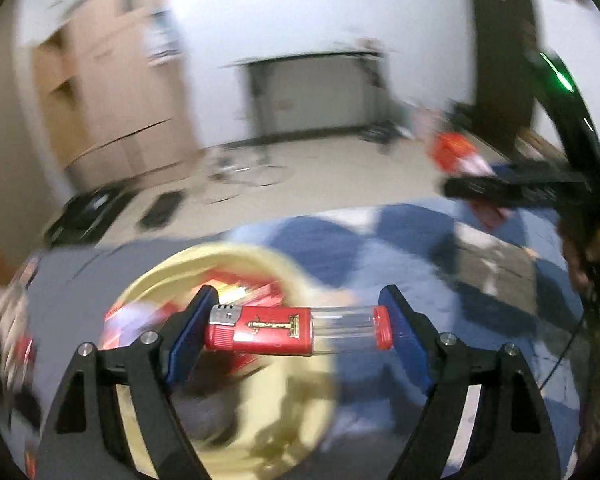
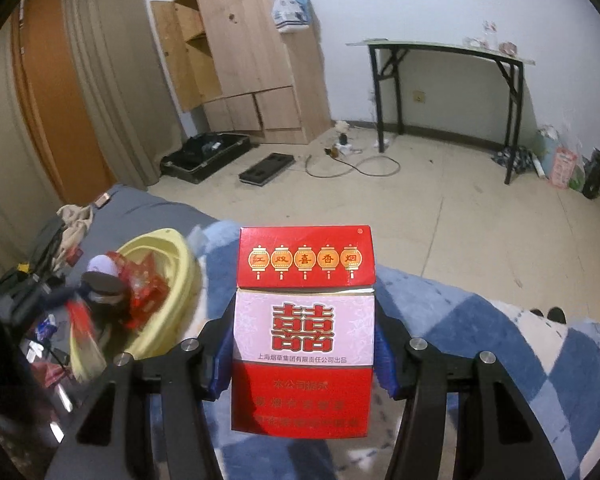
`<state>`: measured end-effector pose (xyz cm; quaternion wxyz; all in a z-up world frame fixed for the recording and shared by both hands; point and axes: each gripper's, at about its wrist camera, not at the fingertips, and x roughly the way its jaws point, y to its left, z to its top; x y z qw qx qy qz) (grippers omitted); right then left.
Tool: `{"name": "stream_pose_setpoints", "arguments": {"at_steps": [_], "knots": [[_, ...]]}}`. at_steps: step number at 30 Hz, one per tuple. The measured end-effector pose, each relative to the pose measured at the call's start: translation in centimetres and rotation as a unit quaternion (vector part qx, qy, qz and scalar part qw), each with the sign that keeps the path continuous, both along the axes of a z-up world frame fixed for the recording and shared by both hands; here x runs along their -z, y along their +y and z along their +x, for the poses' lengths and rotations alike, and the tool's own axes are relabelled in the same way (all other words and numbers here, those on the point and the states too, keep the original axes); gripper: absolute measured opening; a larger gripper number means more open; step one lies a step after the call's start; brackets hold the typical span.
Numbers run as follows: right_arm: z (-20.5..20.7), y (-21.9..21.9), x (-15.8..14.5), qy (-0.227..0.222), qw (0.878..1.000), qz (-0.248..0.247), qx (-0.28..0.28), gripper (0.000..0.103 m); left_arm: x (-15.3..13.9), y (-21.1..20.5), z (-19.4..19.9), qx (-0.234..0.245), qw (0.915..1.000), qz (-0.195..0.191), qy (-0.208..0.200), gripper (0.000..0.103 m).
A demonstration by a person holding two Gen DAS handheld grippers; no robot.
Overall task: Organize rigid objects
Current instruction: 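Carry the lighter and double-happiness box over the yellow basin and release them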
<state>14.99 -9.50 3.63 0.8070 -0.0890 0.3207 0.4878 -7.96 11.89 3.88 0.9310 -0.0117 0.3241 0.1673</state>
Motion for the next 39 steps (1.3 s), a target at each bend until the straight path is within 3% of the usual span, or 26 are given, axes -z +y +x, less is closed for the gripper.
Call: {"name": "stream_pose_setpoints", "arguments": {"at_steps": [1, 3, 5, 7, 9, 12, 17, 27, 29, 31, 33, 39], "knots": [[-0.6, 0.5, 0.0, 0.000, 1.000, -0.001, -0.011, 0.055, 0.4, 1.0, -1.4, -0.014, 0.9999, -0.004, 0.002, 0.083], [-2.6, 2.5, 0.2, -0.005, 0.999, -0.008, -0.045, 0.055, 1.9, 4.7, -4.4, -0.087, 0.9960, -0.006, 0.020, 0.083], [-4.9, 4.5, 0.6, -0.014, 0.997, -0.024, -0.078, 0.055, 1.9, 8.1, -6.2, -0.156, 0.9873, -0.030, -0.008, 0.083], [-7.5, 6.7, 1.0, -0.025, 0.993, -0.038, -0.109, 0.055, 2.4, 9.7, -6.9, -0.182, 0.9821, -0.045, -0.016, 0.083], [-10.3, 9.1, 1.9, -0.039, 0.987, -0.057, -0.147, 0.055, 3.3, 10.7, -6.7, -0.195, 0.9802, -0.035, -0.004, 0.083], [-12.8, 11.9, 3.7, -0.053, 0.979, -0.087, -0.178, 0.055, 5.4, 11.8, -5.7, -0.197, 0.9791, -0.049, 0.010, 0.083], [-13.1, 14.0, 5.7, -0.058, 0.974, -0.108, -0.192, 0.055, 8.3, 13.2, -4.9, -0.207, 0.9750, -0.071, 0.036, 0.083], [-13.3, 16.8, 7.6, -0.081, 0.974, -0.093, -0.191, 0.055, 9.6, 14.8, -4.5, -0.206, 0.9743, -0.091, 0.000, 0.083], [-13.8, 17.2, 8.2, -0.083, 0.974, -0.085, -0.192, 0.056, 9.4, 14.6, -4.4, -0.205, 0.9744, -0.092, -0.003, 0.088], [-14.1, 17.3, 8.6, -0.085, 0.974, -0.082, -0.192, 0.056, 9.4, 14.7, -4.4, -0.213, 0.9735, -0.084, -0.002, 0.103], [-14.5, 17.3, 8.9, -0.091, 0.973, -0.083, -0.197, 0.058, 9.2, 14.4, -4.3, -0.213, 0.9742, -0.075, 0.001, 0.103], [-14.7, 16.1, 8.1, -0.095, 0.974, -0.056, -0.199, 0.089, 7.6, 14.0, -4.6, -0.231, 0.9705, -0.069, 0.010, 0.103]]}}
